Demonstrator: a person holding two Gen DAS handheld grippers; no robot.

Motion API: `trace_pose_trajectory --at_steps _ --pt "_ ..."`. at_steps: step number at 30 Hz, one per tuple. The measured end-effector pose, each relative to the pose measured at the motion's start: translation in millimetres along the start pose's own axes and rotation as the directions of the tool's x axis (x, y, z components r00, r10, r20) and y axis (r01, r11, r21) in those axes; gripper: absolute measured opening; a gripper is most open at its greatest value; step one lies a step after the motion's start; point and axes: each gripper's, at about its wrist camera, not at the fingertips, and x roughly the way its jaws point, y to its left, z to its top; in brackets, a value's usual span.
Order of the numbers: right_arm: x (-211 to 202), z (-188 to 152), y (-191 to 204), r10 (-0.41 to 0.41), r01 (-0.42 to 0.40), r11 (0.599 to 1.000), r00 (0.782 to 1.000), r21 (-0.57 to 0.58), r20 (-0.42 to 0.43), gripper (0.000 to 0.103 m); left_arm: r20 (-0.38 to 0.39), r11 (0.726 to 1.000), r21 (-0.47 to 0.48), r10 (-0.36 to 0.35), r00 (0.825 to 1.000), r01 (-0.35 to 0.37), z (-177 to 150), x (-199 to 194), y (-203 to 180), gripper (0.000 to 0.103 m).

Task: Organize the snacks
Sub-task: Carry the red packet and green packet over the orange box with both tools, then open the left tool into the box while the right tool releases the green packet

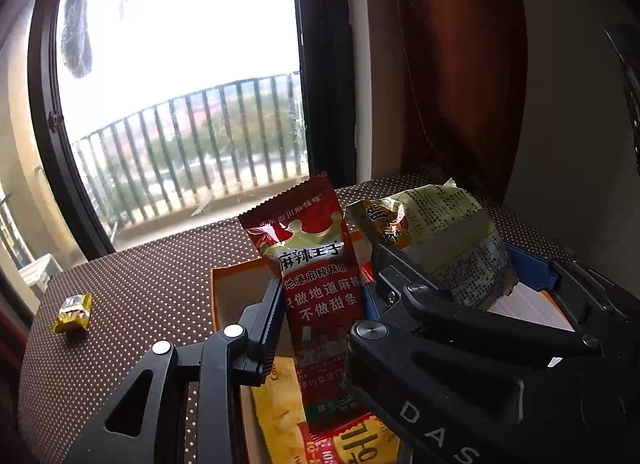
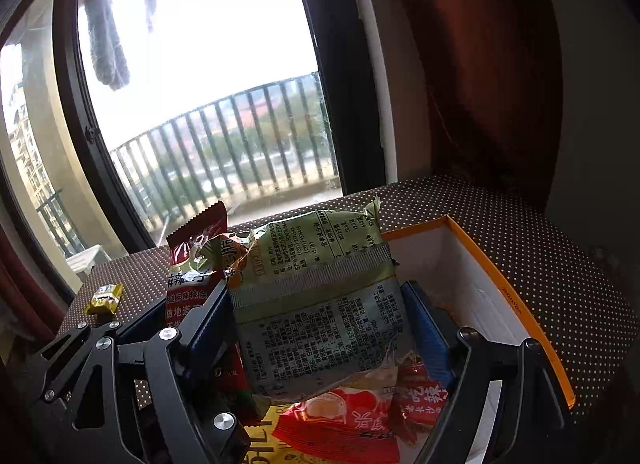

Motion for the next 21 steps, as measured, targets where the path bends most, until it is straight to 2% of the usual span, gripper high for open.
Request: trace_pose_trajectory --at_steps 8,12,14,16,18,20,21 --pt "19.3 -8.4 -27.5 -0.029 0.031 0.998 0.999 0.047 -0.045 0.084 -0.063 0.999 0.019 -0.033 0.997 0.035 -3.3 35.0 1.0 0.039" --pt "26.5 -14.3 -41.2 -0.046 0.051 0.996 0.996 0.070 -0.071 0.084 -0.118 0.996 0.007 -0.087 0.989 0.088 0.0 47.6 -0.6 0.043" --pt "27.1 -16.3 -48.3 -0.051 0.058 0.995 0.995 0.086 -0.080 0.084 -0.149 0.996 0.011 -0.090 0.985 0.093 0.9 53.9 -2.0 0.044" --pt "30.4 -17.4 -53.6 -0.076 0.084 0.993 0.993 0.082 -0.094 0.084 -0.162 0.996 0.025 -0.078 0.984 0.083 0.3 58.7 -0.4 0.052" --pt "32.2 -21.3 -58.4 -0.078 0.087 0.992 0.991 0.087 -0.105 0.084 -0.165 0.997 0.060 -0.047 0.985 0.058 2.8 59.5 0.3 0.072" --pt "33.5 -23.6 -59.3 -0.075 0.086 0.992 0.991 0.097 -0.112 0.084 -0.156 0.998 0.063 -0.018 0.988 0.028 3.2 59.5 1.4 0.084" --pt "32.5 -23.2 -58.1 -0.084 0.094 0.991 0.991 0.093 -0.103 0.084 -0.152 0.998 0.066 -0.009 0.988 0.019 3.3 59.9 3.5 0.086"
